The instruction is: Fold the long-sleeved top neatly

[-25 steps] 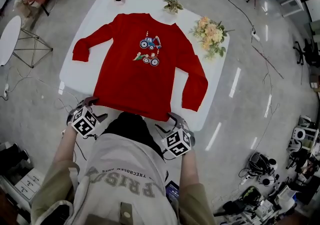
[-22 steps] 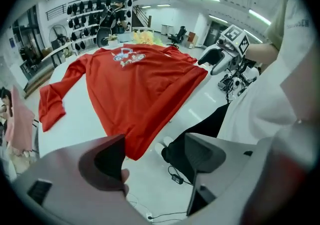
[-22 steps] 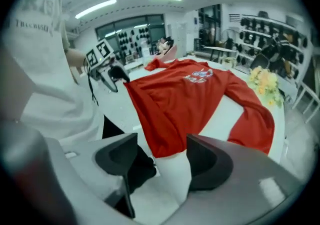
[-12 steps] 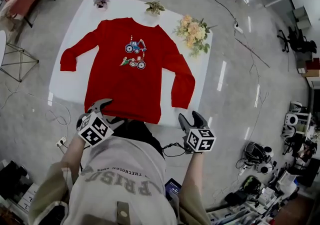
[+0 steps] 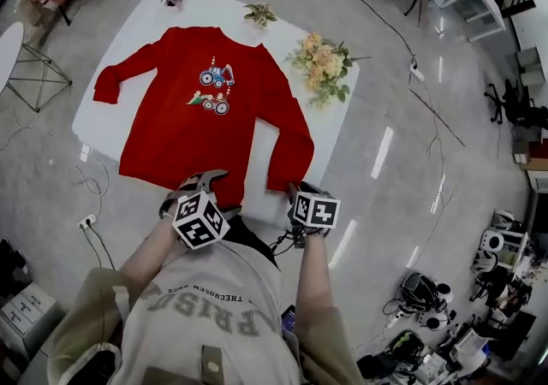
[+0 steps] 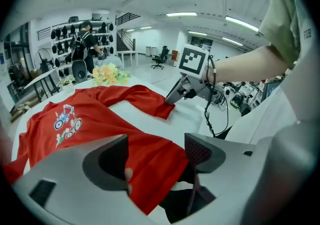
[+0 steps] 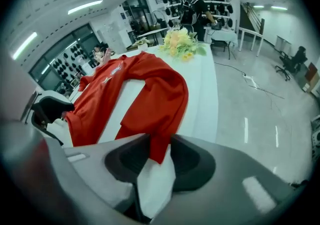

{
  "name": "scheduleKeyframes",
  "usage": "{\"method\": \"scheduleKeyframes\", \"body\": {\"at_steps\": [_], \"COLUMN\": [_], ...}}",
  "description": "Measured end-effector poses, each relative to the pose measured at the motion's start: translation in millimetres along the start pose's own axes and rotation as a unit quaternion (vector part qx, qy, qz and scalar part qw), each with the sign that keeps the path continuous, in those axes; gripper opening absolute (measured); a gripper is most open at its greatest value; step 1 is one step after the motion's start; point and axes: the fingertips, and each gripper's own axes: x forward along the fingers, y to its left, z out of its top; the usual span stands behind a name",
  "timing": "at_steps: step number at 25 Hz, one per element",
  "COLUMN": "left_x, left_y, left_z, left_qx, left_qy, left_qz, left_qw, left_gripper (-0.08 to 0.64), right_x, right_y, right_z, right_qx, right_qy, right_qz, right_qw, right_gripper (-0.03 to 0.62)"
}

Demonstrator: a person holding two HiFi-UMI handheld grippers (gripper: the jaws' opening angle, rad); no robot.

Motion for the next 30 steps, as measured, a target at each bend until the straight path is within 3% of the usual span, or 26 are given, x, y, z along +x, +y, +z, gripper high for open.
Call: {"method": "scheduleKeyframes", "body": {"at_steps": [2, 5, 8, 10, 13, 17, 21, 24, 26, 27, 28, 30], "left_x": [5, 5, -3, -9, -15, -14, -3, 14, 29, 36, 42, 45], "left_y": [3, 8, 14, 19, 22, 23, 33, 42, 44, 44, 42, 35], "left_z": [2, 3, -1, -5, -13, -16, 2, 31, 45, 49, 51, 53], "left_qx": [-0.011, -0.027, -0.054, -0.067, -0.083, -0.081, -0.073, -0.118, -0.137, -0.134, -0.122, -0.091], "left_qy": [0.01, 0.016, 0.016, 0.017, 0.021, 0.029, 0.018, -0.012, -0.014, -0.004, 0.01, 0.031], "left_qz": [0.024, 0.058, 0.092, 0.114, 0.135, 0.14, 0.129, 0.089, 0.059, 0.046, 0.038, 0.03], "left_qw": [0.9996, 0.9978, 0.9942, 0.9911, 0.9872, 0.9864, 0.9888, 0.989, 0.9887, 0.9899, 0.9917, 0.9949], "left_gripper": [0.354, 0.354, 0.354, 0.354, 0.354, 0.353, 0.353, 0.311, 0.261, 0.261, 0.261, 0.261], "right_x": [-7, -37, -88, -123, -142, -98, -59, -44, -36, -35, -37, -52], "right_y": [-7, -34, -49, -31, 31, 93, 118, 124, 121, 121, 120, 115], "right_z": [6, 31, 79, 110, 111, 28, -45, -70, -81, -86, -89, -86], "right_qx": [-0.03, -0.091, -0.196, -0.29, -0.422, -0.53, -0.616, -0.655, -0.657, -0.647, -0.628, -0.566], "right_qy": [-0.009, -0.055, -0.128, -0.176, -0.18, -0.07, -0.005, 0.01, 0.019, 0.025, 0.032, 0.035], "right_qz": [0.009, -0.005, -0.031, -0.023, 0.055, 0.174, 0.206, 0.202, 0.197, 0.201, 0.21, 0.23], "right_qw": [0.999, 0.994, 0.972, 0.94, 0.887, 0.827, 0.76, 0.728, 0.728, 0.735, 0.749, 0.791], "right_gripper": [0.036, 0.023, 0.021, 0.021, 0.021, 0.021, 0.02, 0.02, 0.021, 0.023, 0.06, 0.208]}}
